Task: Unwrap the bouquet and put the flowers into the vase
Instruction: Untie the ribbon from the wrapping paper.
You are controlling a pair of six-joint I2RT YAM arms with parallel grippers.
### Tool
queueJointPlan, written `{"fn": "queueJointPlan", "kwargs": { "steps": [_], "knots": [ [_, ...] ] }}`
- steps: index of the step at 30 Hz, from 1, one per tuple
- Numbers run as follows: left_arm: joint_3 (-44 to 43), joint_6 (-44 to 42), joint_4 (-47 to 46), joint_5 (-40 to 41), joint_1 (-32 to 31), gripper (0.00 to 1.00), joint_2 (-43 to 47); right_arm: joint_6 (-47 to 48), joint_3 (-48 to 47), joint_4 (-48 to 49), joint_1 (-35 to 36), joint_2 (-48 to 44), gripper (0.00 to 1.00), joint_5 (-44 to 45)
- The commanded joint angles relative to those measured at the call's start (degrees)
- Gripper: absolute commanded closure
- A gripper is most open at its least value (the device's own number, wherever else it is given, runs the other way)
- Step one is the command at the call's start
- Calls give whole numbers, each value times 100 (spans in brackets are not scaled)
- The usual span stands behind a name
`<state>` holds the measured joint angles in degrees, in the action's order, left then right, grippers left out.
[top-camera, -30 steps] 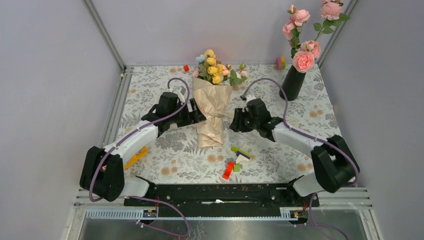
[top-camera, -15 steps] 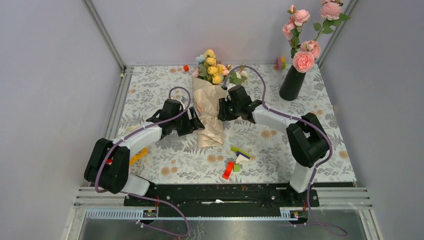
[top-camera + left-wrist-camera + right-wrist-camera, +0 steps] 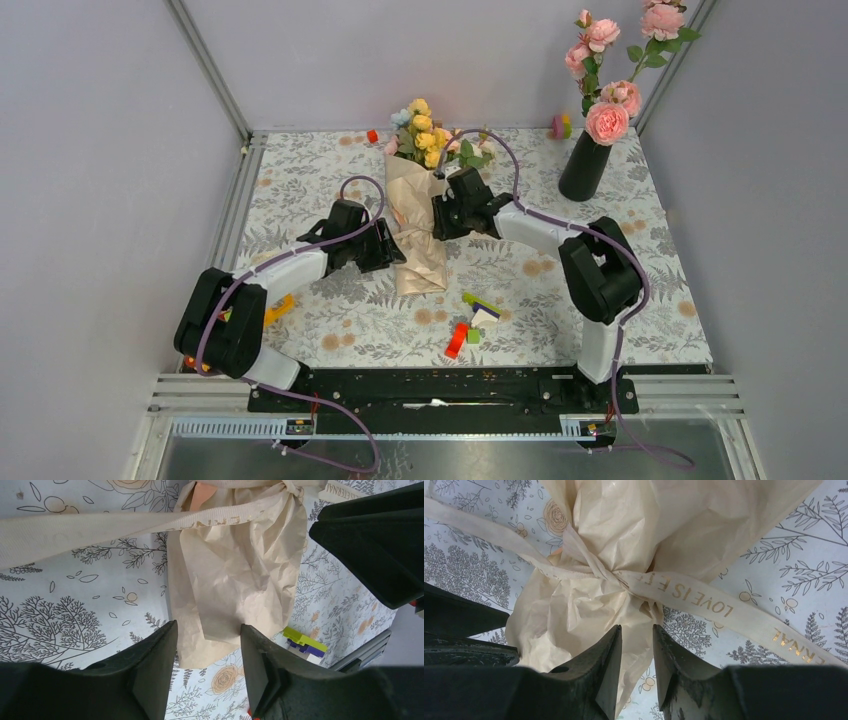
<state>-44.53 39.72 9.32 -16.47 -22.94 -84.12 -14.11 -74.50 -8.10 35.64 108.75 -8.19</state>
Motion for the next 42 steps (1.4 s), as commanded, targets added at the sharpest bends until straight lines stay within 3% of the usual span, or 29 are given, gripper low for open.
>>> {"fn": "queueJointPlan", "kwargs": {
  "steps": [1, 20, 28, 35, 42],
  "knots": [
    [-157, -17, -220, 30, -26, 50, -60, 151, -366, -71, 68, 146, 64, 78],
    [-163, 62, -374, -59, -26, 57, -268, 98, -861, -198, 69, 681, 68, 89],
    [-128, 79, -452, -47, -26, 65, -377, 70, -917, -203, 76, 741, 77, 89],
    [-62, 79, -464, 38, -26, 78, -428, 47, -829, -184, 74, 656, 96, 204],
    [27, 88, -458, 109, -26, 99, -514, -115, -594, -154, 67, 479, 100, 430]
  ]
}}
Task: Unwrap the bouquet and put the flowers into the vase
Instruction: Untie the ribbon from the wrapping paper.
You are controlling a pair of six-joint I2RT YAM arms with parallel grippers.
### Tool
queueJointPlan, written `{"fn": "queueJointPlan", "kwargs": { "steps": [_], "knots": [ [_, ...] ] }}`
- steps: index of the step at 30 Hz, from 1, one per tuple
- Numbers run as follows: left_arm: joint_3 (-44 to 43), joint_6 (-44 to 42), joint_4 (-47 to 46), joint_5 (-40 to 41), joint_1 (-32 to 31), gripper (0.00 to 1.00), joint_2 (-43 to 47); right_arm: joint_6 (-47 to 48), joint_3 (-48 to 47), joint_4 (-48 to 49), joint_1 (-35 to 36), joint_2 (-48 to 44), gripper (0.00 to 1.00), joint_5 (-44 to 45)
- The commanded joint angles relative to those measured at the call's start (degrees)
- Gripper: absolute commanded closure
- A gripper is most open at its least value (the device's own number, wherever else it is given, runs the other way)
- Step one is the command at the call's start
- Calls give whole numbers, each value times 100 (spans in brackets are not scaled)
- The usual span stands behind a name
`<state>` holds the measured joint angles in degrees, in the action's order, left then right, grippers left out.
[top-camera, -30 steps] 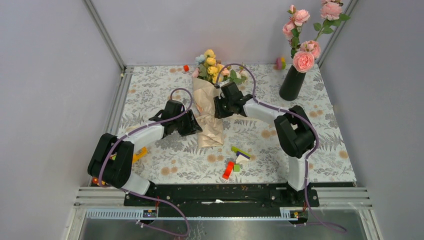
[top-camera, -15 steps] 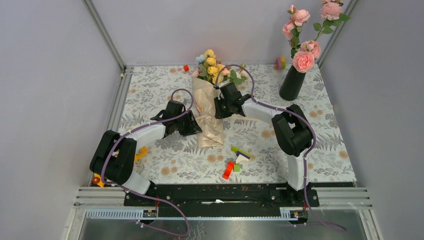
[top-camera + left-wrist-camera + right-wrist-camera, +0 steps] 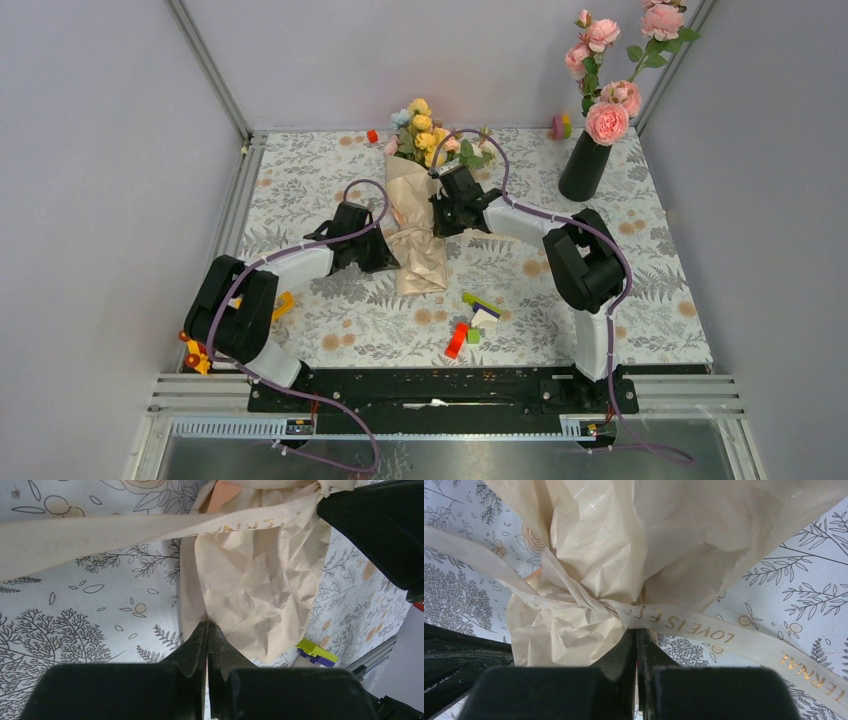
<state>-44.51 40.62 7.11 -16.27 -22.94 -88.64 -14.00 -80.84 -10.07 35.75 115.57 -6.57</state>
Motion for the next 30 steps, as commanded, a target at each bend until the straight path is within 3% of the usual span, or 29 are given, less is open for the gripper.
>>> {"fn": "queueJointPlan", "kwargs": {
  "steps": [1, 14, 25, 30],
  "knots": [
    [36, 6, -237, 100, -26, 100, -64, -169, 80, 45, 60, -230, 100, 296],
    [124, 34, -215, 194, -26, 100, 294, -495, 497, 120, 57, -593, 97, 350],
    [-28, 295, -169, 104, -32, 75, 970, 102, 534, 102, 58, -1111, 69, 110],
    [-24, 370, -281, 156, -26, 57, 958, 326, 424, 64, 73, -1019, 68, -74]
  ]
}}
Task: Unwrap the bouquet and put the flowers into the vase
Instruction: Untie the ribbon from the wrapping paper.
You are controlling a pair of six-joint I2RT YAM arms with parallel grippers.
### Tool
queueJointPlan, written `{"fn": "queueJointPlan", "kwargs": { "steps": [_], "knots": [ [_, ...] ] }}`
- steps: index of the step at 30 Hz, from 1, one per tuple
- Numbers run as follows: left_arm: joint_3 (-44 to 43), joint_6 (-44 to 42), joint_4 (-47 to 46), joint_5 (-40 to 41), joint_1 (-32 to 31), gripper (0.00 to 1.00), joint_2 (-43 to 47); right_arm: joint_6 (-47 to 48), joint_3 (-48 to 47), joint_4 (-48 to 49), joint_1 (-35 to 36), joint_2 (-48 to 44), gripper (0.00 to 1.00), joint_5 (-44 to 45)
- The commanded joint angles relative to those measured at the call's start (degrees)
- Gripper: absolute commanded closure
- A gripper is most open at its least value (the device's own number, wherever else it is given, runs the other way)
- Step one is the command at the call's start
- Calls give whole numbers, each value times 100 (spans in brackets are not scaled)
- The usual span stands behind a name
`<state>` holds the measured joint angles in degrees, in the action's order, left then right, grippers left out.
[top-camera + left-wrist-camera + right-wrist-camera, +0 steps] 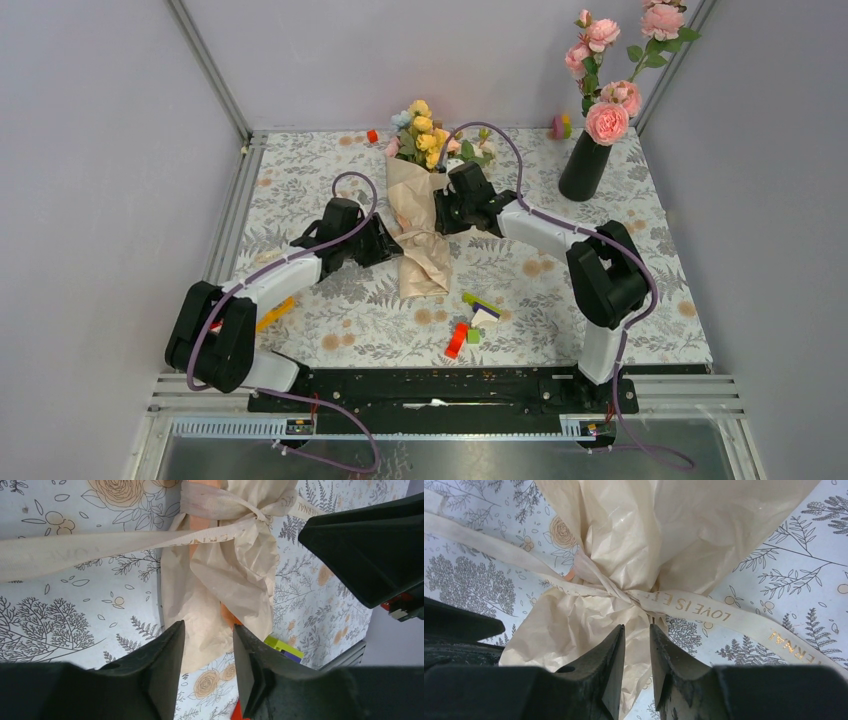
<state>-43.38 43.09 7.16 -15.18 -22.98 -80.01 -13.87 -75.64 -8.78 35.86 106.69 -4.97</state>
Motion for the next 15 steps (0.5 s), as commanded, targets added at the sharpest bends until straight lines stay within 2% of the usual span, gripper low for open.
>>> {"fn": "queueJointPlan", "kwargs": {
  "steps": [1, 7, 14, 15],
  "knots": [
    [-158, 140, -306, 27, -22, 55, 54, 354, -116, -78, 61, -114, 68, -279],
    [110, 578, -847, 164, -22, 49, 304, 617, -124, -80, 144, -49, 68, -272],
    [355, 830, -1037, 474, -24, 48, 628, 777, -312, -158, 203, 189, 68, -89],
    [398, 859, -1086, 479, -22, 45, 626, 798, -345, -175, 206, 224, 68, -61]
  ]
}}
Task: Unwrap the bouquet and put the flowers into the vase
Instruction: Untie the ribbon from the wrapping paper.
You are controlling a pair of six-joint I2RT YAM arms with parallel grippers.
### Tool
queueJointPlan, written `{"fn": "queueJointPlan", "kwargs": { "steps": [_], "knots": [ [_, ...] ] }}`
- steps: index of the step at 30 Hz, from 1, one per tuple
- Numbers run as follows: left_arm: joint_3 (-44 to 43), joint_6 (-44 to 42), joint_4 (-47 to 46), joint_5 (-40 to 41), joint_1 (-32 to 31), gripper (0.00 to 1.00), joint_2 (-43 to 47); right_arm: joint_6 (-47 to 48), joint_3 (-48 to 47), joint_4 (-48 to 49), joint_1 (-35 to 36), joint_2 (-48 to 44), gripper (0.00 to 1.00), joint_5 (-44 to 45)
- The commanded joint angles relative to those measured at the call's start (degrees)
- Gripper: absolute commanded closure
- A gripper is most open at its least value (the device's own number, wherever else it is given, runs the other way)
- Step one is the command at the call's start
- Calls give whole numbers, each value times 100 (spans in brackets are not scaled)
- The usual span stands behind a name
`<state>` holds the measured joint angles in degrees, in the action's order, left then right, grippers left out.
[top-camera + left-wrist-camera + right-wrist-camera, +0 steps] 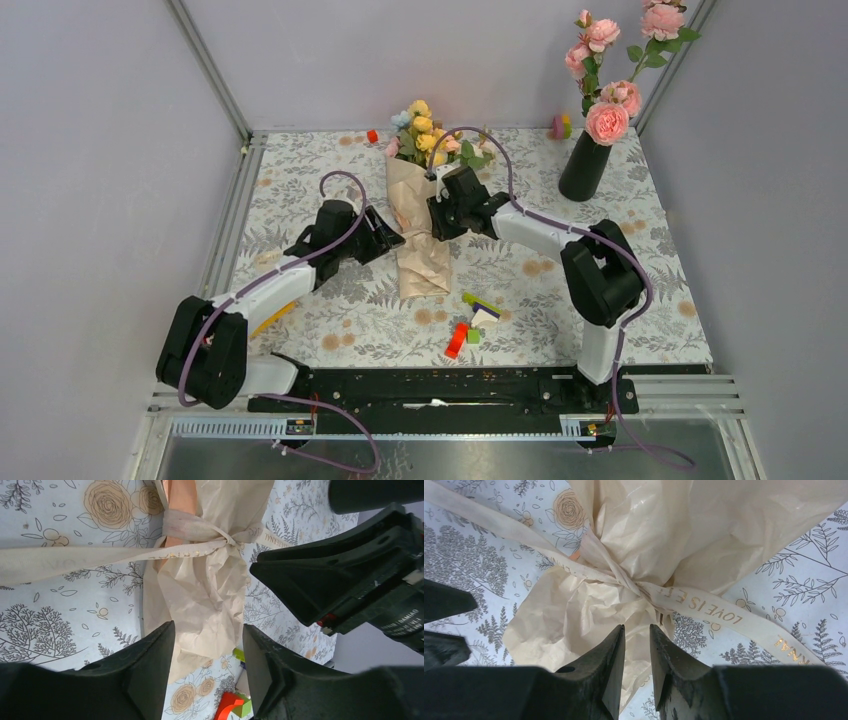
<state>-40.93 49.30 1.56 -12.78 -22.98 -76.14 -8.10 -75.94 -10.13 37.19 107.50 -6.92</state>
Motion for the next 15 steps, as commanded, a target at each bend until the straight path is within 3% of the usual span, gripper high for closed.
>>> {"fn": "queueJointPlan", "kwargs": {
  "steps": [1, 15],
  "knots": [
    [151, 253, -553, 224, -22, 43, 206, 235, -340, -41, 84, 179, 68, 177],
    [1, 464, -1063, -356, -22, 41, -934, 470, -804, -232, 99, 708, 66, 430]
  ]
}}
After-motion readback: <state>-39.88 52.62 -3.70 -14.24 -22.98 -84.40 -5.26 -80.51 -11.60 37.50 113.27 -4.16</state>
